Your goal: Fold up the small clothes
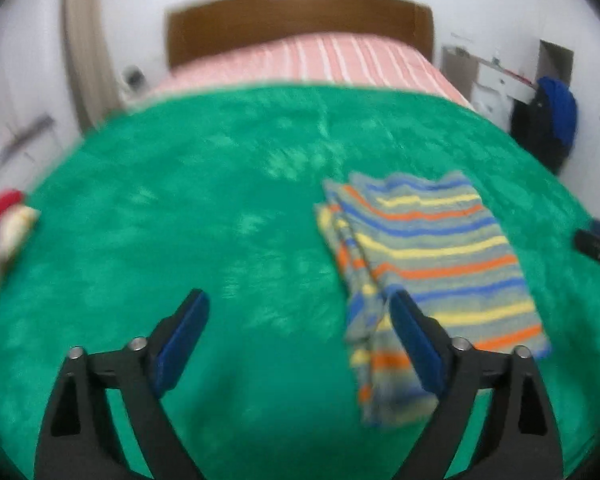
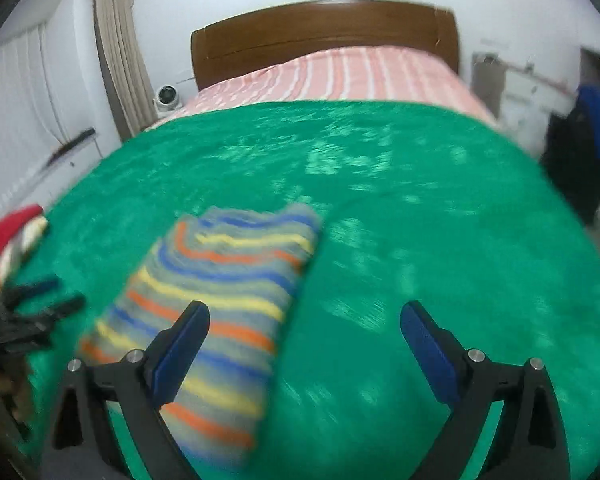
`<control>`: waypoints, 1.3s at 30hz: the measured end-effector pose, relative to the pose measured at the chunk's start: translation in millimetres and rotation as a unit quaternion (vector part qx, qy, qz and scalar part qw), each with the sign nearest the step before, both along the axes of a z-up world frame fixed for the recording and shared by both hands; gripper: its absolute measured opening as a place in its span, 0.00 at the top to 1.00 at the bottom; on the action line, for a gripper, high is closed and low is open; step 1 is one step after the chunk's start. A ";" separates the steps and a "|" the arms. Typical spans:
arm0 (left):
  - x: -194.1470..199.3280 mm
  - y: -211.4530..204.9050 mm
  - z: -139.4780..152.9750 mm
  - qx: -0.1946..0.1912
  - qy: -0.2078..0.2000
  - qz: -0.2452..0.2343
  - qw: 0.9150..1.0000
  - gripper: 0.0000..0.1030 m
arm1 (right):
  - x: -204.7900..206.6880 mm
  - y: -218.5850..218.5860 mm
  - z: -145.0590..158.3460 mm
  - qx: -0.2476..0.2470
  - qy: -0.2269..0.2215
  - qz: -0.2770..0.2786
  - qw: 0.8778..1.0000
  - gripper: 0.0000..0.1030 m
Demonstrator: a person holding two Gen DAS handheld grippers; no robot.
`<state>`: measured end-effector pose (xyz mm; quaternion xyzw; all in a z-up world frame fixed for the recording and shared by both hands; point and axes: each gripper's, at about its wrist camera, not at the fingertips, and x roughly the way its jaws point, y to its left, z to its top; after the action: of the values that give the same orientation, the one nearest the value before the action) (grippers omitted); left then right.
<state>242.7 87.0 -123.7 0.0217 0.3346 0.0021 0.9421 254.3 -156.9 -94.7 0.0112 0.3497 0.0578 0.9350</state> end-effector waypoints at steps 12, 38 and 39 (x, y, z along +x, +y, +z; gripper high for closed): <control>-120.7 -18.5 82.3 0.013 -0.096 0.034 0.995 0.00 | -157.9 -18.9 52.2 0.014 -0.107 -0.035 0.994 0.01; -185.7 -44.3 87.8 -0.005 -0.011 0.039 0.999 0.00 | -225.5 29.2 80.1 -0.039 -0.040 -0.035 0.998 0.01; -185.9 -45.9 86.2 -0.003 -0.005 0.036 0.999 0.00 | -226.6 31.4 81.4 -0.044 -0.034 -0.041 0.998 0.00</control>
<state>56.8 41.2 -37.6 0.0070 0.3308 0.0357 0.9430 27.7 -125.4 -13.3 -0.0176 0.3193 0.0048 0.9475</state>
